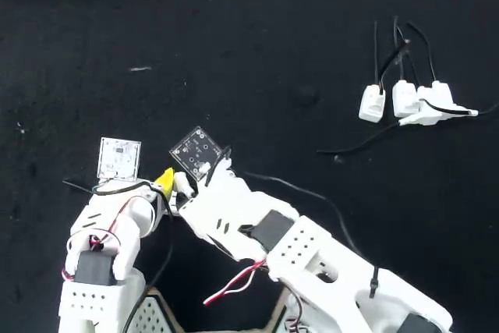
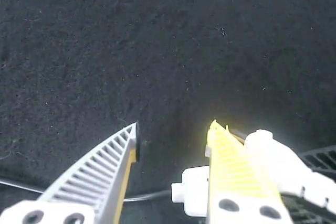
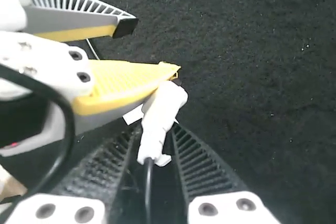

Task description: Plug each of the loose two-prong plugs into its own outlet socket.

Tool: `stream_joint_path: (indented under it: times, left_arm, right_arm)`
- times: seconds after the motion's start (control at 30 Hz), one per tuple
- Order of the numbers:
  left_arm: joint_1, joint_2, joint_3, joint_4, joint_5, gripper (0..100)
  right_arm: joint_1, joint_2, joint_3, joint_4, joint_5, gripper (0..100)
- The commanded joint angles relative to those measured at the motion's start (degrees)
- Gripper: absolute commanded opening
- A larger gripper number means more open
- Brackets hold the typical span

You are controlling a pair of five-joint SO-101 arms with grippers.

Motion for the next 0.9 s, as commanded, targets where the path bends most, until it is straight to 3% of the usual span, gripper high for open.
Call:
stream_joint_path:
  times: [0.0, 0.2, 0.33, 0.67, 0.87]
  left_arm:
    - [1.2, -0.1, -0.7, -0.8, -0.5, 22]
    - [1.5, -0.1, -0.7, -0.8, -0.5, 22]
    - [1.5, -0.1, -0.7, -0.8, -0.5, 22]
    - [0.8, -0.1, -0.9, -0.8, -0.5, 22]
    - [-13.5, -0.2, -5.0, -1.3, 1.8, 22]
  right_arm:
    - [-0.6, 0.0, -4.3, 0.1, 0.1, 4.3]
    - [-0.6, -0.1, -4.7, 0.1, -2.5, 9.7]
    - [-0.5, -0.1, -4.7, -0.4, -2.3, 1.3]
    - [2.9, 0.0, -2.9, -2.3, -1.9, 2.1]
    - [-0.4, 0.4, -0.3, -2.1, -0.9, 18.1]
